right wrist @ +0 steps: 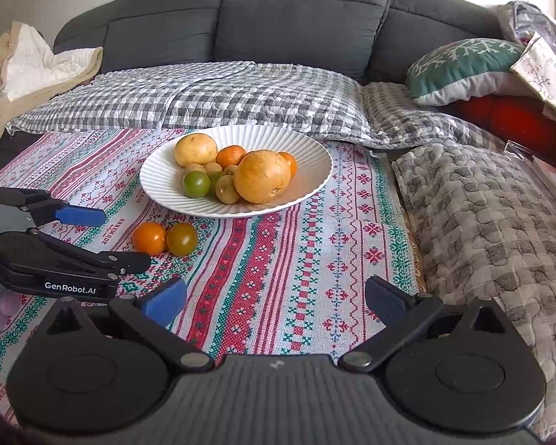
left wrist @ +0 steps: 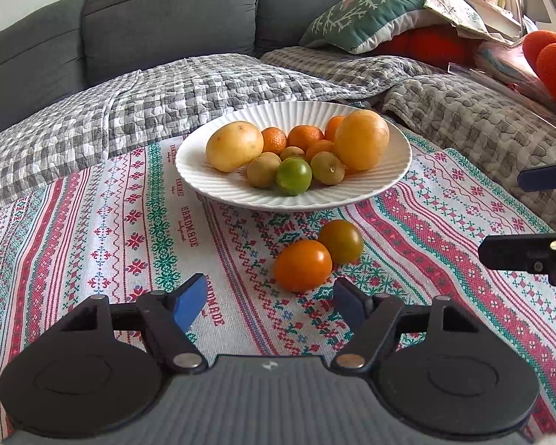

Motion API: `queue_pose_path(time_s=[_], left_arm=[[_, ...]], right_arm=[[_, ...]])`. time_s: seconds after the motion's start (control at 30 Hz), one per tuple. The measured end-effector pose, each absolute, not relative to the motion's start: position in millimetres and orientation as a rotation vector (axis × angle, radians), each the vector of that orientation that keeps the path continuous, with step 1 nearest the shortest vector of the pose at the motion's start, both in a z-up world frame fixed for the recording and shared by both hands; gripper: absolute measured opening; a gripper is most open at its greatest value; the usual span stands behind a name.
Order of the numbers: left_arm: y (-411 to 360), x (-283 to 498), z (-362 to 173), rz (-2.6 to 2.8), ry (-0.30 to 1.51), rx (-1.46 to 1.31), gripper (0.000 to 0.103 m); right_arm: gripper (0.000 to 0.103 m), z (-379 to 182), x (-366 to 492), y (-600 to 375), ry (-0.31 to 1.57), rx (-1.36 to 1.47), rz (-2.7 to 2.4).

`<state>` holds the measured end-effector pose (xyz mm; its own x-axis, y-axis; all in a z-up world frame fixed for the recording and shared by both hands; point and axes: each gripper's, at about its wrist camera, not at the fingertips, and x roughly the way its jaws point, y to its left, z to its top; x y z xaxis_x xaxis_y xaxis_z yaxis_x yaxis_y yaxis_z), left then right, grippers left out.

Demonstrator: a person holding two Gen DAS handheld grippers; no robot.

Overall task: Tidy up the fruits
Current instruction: 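Withdraw both tools from the plate toward the two remaining tomatoes, then grasp an orange tomato with the left tool while the right tool grasps a dark green tomato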

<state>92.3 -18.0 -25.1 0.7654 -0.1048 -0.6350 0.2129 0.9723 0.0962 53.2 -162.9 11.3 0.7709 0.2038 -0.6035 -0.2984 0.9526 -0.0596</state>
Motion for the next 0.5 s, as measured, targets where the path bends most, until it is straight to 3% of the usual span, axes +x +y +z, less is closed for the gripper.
queue_pose_path(time_s=[0.17, 0.4, 0.5], left_arm=[[-25.7, 95.1, -26.4, -0.186, 0.669, 0.193, 0.052], [-29.2, 94.8, -25.4, -0.210, 0.670, 0.213, 0.023], [-28.0, 94.5, -25.0, -0.212, 0.678, 0.213, 0.021]], right_arm=[[0.103, 12.2, 53.2, -162.7, 0.632, -0.154, 0.277], [0.103, 12.3, 52.4, -163.7, 0.634, -0.163, 0.277], [0.103, 12.5, 52.1, -164.4, 0.632, -0.165, 0.275]])
